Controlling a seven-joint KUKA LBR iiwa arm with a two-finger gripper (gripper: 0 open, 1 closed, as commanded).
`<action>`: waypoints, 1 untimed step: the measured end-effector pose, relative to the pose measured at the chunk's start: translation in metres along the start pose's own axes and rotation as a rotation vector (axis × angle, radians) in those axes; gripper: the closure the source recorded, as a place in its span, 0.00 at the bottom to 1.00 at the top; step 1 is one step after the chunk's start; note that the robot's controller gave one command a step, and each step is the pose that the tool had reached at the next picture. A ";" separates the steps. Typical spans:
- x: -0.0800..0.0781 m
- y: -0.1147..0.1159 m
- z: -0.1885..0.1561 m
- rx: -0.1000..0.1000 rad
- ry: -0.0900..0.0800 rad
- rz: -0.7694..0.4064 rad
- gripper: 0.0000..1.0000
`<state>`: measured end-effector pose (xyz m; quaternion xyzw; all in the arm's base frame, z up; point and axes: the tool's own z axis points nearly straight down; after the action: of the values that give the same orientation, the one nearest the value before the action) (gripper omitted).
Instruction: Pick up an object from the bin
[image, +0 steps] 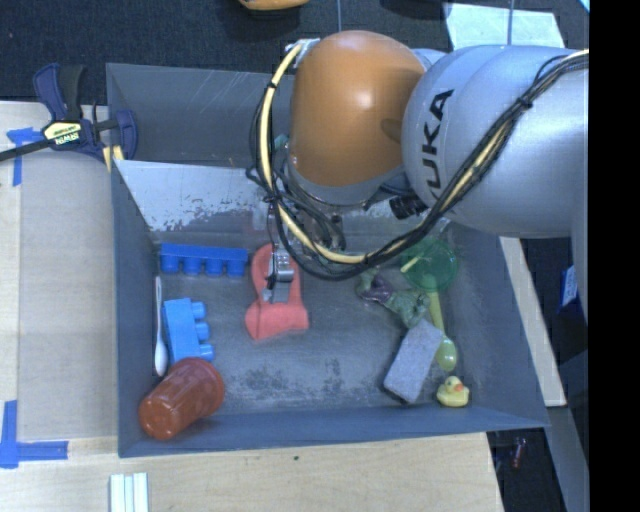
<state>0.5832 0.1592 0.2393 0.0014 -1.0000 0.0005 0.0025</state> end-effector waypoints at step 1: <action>-0.001 -0.001 -0.005 -0.002 -0.009 0.002 0.00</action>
Offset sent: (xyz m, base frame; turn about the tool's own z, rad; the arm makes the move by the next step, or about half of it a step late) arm -0.0487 -0.0636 -0.0202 0.0296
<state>0.5846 0.1584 0.2447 0.0001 -1.0000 -0.0005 -0.0019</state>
